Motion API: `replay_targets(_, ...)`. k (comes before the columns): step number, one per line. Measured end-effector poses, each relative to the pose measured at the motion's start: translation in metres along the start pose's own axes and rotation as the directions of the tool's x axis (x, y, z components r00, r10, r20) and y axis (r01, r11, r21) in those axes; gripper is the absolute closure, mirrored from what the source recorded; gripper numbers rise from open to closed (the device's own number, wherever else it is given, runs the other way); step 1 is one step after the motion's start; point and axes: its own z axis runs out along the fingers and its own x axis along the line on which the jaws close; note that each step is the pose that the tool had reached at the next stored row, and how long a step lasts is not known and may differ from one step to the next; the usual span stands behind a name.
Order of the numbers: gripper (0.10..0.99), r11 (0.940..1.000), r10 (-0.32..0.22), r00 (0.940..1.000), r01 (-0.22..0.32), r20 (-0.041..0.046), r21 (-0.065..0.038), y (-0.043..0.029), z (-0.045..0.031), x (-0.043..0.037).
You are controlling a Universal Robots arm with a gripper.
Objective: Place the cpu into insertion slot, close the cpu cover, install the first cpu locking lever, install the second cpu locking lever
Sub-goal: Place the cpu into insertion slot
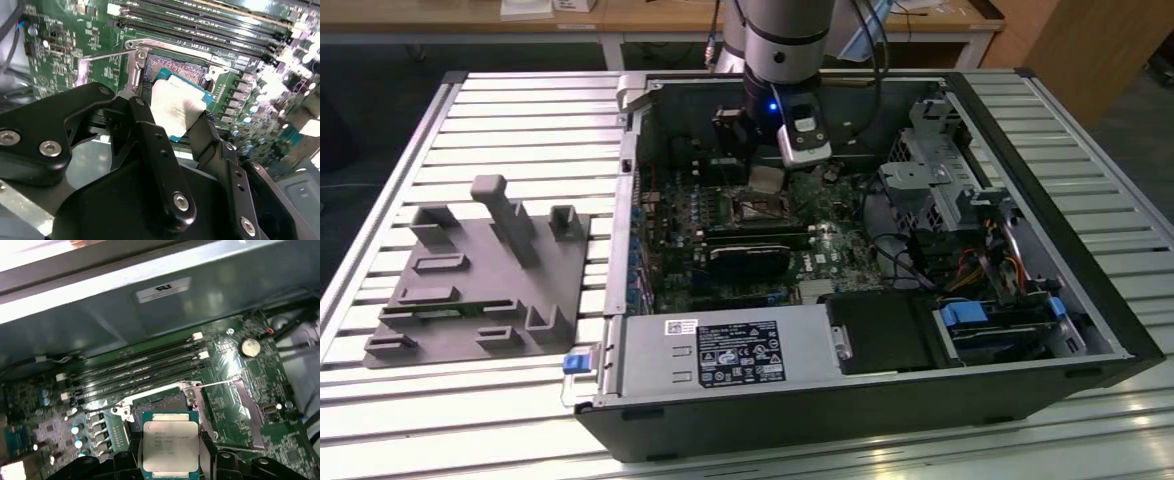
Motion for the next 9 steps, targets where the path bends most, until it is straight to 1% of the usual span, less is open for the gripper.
replay_targets(2,0.549,0.9994,0.036,0.9994,-0.036,0.0036,-0.001,0.0000,0.0002,0.0000)
replay_targets(5,0.549,0.9963,0.085,0.9963,-0.085,0.0085,-0.001,0.0000,0.0004,0.0000)
replay_targets(7,0.549,0.9930,0.118,0.9929,-0.118,0.0116,-0.002,-0.0001,0.0005,0.0000)
replay_targets(9,0.549,0.9883,0.152,0.9882,-0.152,0.0149,-0.003,-0.0001,0.0007,0.0000)
